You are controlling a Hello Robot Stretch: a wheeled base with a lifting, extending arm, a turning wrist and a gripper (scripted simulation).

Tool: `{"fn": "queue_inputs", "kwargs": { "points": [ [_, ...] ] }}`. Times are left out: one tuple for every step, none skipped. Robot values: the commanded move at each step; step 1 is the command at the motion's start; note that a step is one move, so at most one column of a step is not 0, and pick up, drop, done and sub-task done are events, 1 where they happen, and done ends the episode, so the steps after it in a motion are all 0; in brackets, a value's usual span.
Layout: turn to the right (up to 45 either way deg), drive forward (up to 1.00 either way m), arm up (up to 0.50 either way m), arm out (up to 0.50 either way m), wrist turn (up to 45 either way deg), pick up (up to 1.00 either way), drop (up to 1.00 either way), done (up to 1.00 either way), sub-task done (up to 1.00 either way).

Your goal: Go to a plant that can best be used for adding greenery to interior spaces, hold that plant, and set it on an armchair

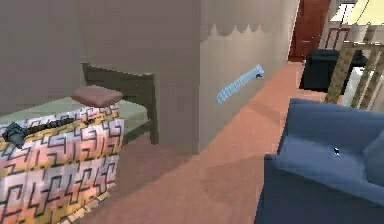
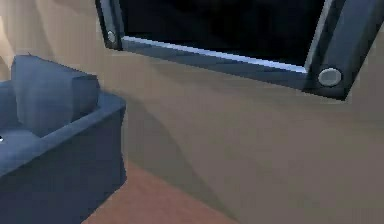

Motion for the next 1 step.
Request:
{"fn": "queue_inputs", "kwargs": {
  "points": [
    [0.0,0.95,0.0,0.0,0.0,0.0,0.0,0.0,0.0]
  ]
}}
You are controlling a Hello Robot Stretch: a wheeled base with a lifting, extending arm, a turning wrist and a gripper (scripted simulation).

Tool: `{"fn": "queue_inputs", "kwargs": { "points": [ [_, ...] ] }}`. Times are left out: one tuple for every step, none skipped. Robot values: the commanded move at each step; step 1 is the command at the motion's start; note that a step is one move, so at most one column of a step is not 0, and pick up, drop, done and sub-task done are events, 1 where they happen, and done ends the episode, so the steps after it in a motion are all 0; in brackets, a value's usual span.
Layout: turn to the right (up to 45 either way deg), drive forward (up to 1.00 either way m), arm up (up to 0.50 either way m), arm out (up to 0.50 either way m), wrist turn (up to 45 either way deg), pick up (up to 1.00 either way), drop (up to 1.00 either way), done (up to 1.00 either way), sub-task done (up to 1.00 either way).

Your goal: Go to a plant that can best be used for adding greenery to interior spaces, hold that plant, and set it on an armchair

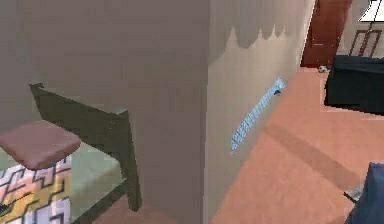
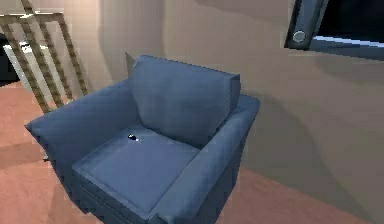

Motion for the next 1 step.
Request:
{"fn": "queue_inputs", "kwargs": {
  "points": [
    [24.0,0.0,0.0,0.0,0.0,0.0,0.0,0.0,0.0]
  ]
}}
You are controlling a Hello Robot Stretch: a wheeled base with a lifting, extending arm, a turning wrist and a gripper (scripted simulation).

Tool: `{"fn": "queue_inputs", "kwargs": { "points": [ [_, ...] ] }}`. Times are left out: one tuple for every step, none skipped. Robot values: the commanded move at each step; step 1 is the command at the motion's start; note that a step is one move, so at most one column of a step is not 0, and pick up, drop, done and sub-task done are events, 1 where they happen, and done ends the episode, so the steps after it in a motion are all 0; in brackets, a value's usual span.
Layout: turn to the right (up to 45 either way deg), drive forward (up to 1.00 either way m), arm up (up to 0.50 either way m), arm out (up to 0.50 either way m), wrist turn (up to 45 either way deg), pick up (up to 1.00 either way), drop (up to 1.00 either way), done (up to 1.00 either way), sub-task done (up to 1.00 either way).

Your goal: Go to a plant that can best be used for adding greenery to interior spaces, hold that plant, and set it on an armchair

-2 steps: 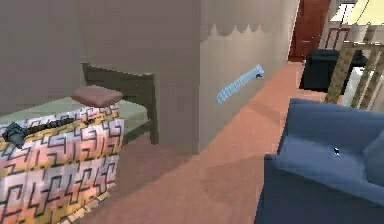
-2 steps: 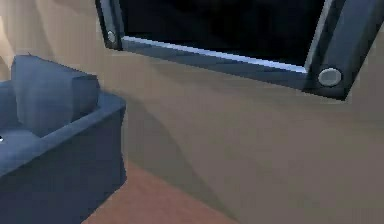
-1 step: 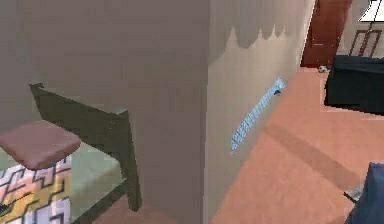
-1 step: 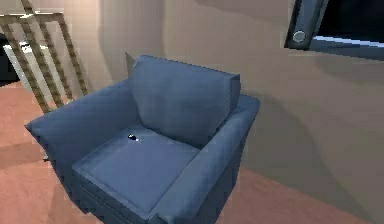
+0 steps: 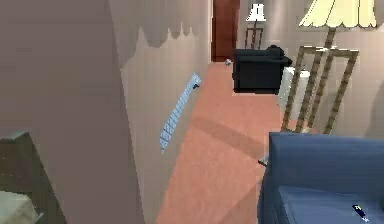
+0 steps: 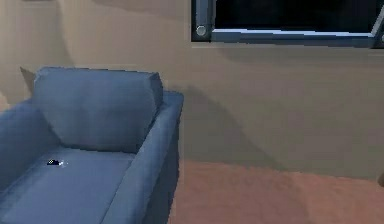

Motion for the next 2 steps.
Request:
{"fn": "queue_inputs", "kwargs": {
  "points": [
    [3.0,0.0,0.0,0.0,0.0,0.0,0.0,0.0,0.0],
    [0.0,1.0,0.0,0.0,0.0,0.0,0.0,0.0,0.0]
  ]
}}
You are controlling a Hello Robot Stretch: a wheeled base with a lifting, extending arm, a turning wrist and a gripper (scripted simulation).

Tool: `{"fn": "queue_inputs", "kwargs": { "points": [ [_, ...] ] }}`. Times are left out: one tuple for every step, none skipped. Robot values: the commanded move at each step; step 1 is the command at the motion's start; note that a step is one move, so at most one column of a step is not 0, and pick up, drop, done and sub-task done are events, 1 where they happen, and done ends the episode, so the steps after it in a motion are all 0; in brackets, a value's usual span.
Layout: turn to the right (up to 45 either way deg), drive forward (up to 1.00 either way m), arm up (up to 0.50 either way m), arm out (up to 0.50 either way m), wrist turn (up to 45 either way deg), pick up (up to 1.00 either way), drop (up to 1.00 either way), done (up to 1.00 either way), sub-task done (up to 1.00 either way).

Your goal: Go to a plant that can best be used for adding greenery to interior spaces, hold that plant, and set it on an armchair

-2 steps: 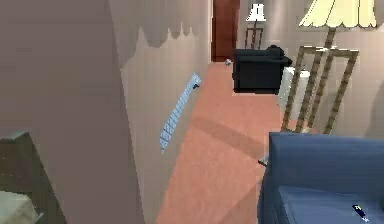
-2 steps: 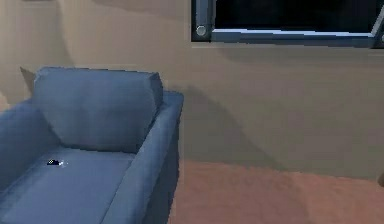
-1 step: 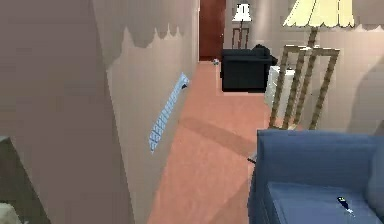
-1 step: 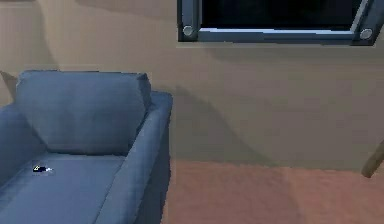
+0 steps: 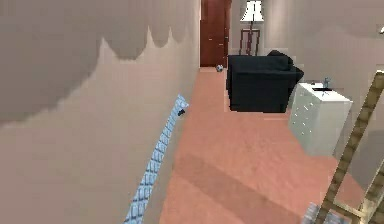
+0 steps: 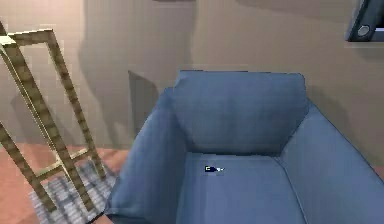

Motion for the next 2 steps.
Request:
{"fn": "queue_inputs", "kwargs": {
  "points": [
    [0.0,0.4,0.0,0.0,0.0,0.0,0.0,0.0,0.0],
    [12.0,0.0,0.0,0.0,0.0,0.0,0.0,0.0,0.0]
  ]
}}
